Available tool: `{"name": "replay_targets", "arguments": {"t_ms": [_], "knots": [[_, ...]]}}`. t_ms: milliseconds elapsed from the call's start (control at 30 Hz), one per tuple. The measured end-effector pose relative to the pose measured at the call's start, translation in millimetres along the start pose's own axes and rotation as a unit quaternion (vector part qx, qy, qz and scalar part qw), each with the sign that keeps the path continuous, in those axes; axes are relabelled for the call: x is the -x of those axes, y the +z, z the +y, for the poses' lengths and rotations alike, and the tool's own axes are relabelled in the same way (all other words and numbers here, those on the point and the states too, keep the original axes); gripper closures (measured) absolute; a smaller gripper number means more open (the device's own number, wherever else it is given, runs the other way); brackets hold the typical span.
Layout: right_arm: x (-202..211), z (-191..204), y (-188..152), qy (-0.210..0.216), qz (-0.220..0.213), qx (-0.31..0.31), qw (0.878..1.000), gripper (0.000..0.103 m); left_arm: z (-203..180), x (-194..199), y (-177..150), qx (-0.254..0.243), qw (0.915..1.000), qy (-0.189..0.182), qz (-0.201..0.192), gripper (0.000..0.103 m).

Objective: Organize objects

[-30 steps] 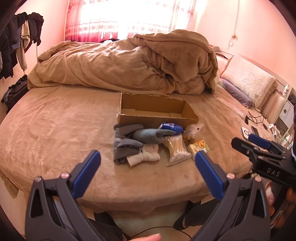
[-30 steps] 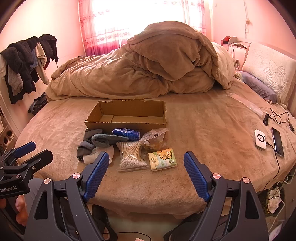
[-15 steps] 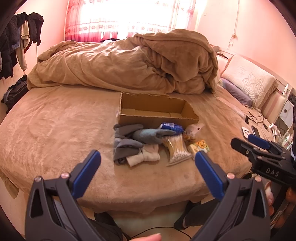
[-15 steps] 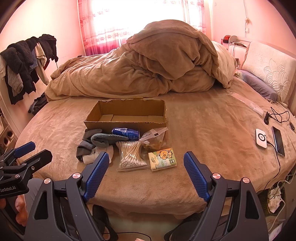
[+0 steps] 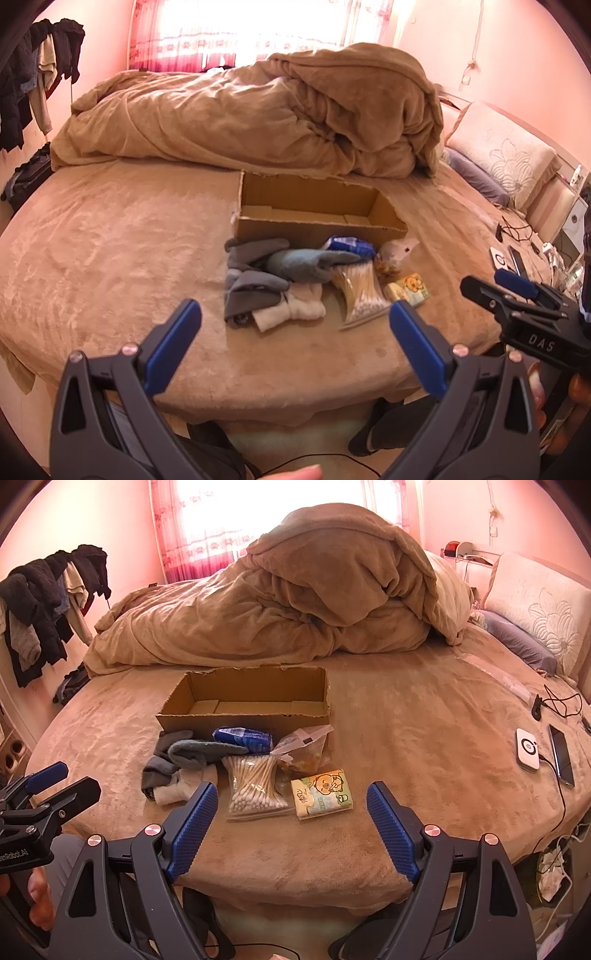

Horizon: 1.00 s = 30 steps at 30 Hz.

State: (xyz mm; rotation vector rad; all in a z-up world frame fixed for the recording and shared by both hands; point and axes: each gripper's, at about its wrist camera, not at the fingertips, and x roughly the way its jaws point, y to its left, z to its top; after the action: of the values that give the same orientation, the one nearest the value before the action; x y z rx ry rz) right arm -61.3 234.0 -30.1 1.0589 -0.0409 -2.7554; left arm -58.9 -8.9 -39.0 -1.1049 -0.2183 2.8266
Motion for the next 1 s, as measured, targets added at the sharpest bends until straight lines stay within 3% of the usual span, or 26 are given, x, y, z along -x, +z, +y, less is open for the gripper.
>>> {"name": "replay_targets", "arguments": {"t_ms": [400, 467, 733, 1000], "knots": [[-52, -18, -10, -0.022, 0.034, 0.003, 0.999, 0.017, 12, -70, -14, 0.013, 0.9981, 0.008, 0.060, 0.003], [-66, -21, -13, -0.023, 0.047, 0.002, 0.999, 0.017, 14, -86, -17, 0.016, 0.9972, 0.012, 0.073, 0.009], [-104, -26, -22, -0.011, 0.080, 0.016, 0.997, 0.017, 39, -122, -14, 0.044, 0.9952, 0.020, 0.085, 0.017], [-127, -27, -25, -0.004, 0.087, 0.027, 0.996, 0.017, 33, -126, -26, 0.068, 0.9918, -0.017, 0.107, 0.031]]}}
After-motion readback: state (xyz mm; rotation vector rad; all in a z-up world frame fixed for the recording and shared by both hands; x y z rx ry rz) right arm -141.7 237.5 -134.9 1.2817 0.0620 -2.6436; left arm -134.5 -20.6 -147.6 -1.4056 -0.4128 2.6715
